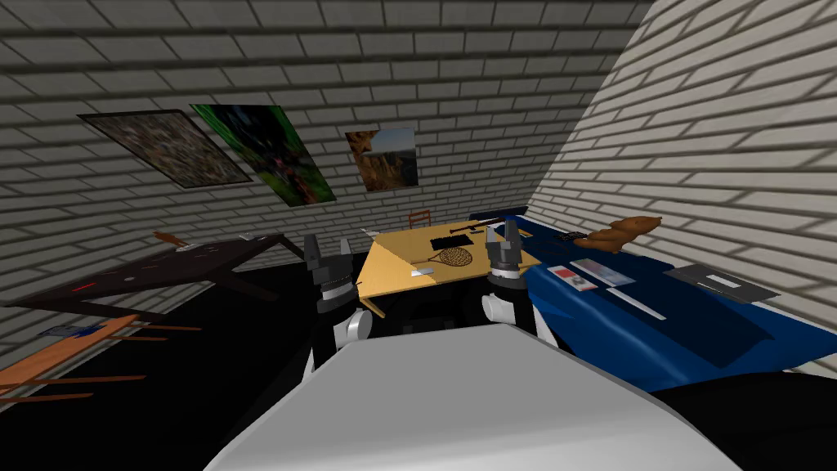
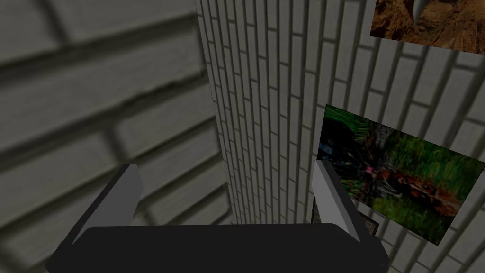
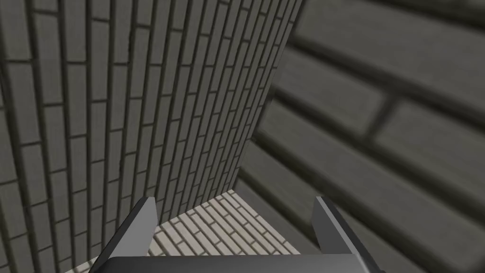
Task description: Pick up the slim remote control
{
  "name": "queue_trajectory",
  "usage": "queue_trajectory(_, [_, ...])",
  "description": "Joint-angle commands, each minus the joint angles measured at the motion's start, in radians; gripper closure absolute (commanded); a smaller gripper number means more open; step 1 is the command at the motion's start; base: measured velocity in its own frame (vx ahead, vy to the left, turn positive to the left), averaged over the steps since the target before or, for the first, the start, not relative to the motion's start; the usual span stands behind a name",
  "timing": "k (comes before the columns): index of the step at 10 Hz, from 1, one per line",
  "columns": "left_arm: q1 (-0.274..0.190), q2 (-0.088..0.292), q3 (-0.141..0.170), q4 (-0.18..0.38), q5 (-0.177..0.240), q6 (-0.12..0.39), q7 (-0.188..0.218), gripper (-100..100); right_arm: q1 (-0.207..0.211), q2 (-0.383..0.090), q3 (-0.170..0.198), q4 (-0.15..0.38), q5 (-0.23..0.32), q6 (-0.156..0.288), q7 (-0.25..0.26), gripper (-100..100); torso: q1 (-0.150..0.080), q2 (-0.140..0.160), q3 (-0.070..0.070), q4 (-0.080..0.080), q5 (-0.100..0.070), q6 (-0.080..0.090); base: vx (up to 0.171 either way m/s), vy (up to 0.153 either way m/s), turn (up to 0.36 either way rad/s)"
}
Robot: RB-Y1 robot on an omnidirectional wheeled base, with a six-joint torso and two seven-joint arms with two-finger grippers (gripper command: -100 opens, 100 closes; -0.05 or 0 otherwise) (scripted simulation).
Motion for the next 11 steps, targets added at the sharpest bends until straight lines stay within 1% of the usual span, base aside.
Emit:
queue_trajectory(1, [0.0,0.0,0.0,0.0,0.0,0.0,0.0,0,-0.001,-0.043,0.006,0.012,0.003,0.003,-0.009,-100,0.0,0.0,0.0,0.0,0.0,0.0,-0.003,0.015,0.04])
queue_trajectory(3, [0.0,0.0,0.0,0.0,0.0,0.0,0.0,0,-0.005,-0.105,0.02,0.041,0.012,0.01,-0.029,-100,0.002,0.0,0.0,0.0,0.0,0.0,-0.01,0.043,0.075])
queue_trajectory(4, [0.0,0.0,0.0,0.0,0.0,0.0,0.0,0,-0.005,-0.115,0.02,0.041,0.012,0.01,-0.029,-100,0.003,0.001,0.0,0.0,0.001,0.0,-0.007,0.036,0.023])
queue_trajectory(5, [0.0,0.0,0.0,0.0,0.0,0.0,0.0,0,-0.009,-0.154,0.03,0.061,0.02,0.014,-0.043,-100,0.002,0.0,0.0,0.0,0.001,0.0,-0.008,0.035,0.068])
queue_trajectory(6, [0.0,0.0,0.0,0.0,0.0,0.0,0.0,0,-0.013,-0.184,0.041,0.086,0.029,0.019,-0.058,-100,0.002,0.0,0.0,0.0,0.0,0.0,-0.009,0.047,0.136])
queue_trajectory(7, [0.0,0.0,0.0,0.0,0.0,0.0,0.0,0,-0.013,-0.196,0.041,0.086,0.029,0.019,-0.058,-100,0.003,0.0,0.0,0.0,0.001,0.0,-0.007,0.041,0.049])
queue_trajectory(8, [0.0,0.0,0.0,0.0,0.0,0.0,0.0,0,-0.019,-0.234,0.055,0.114,0.039,0.024,-0.075,-100,0.003,0.0,0.0,0.0,0.001,0.0,-0.011,0.057,0.105])
queue_trajectory(9, [0.0,0.0,0.0,0.0,0.0,0.0,0.0,0,-0.026,-0.263,0.07,0.146,0.053,0.029,-0.094,-100,0.003,0.001,0.0,0.0,0.001,0.0,-0.009,0.067,0.217])
queue_trajectory(10, [0.0,0.0,0.0,0.0,0.0,0.0,0.0,0,-0.026,-0.282,0.07,0.146,0.053,0.029,-0.094,-100,0.004,0.001,0.0,0.0,0.001,0.0,-0.001,0.047,-0.014])
queue_trajectory(11, [0.0,0.0,0.0,0.0,0.0,0.0,0.0,0,-0.034,-0.319,0.086,0.181,0.068,0.034,-0.113,-100,0.003,0.0,0.0,0.0,0.001,0.0,0.002,0.052,0.126])
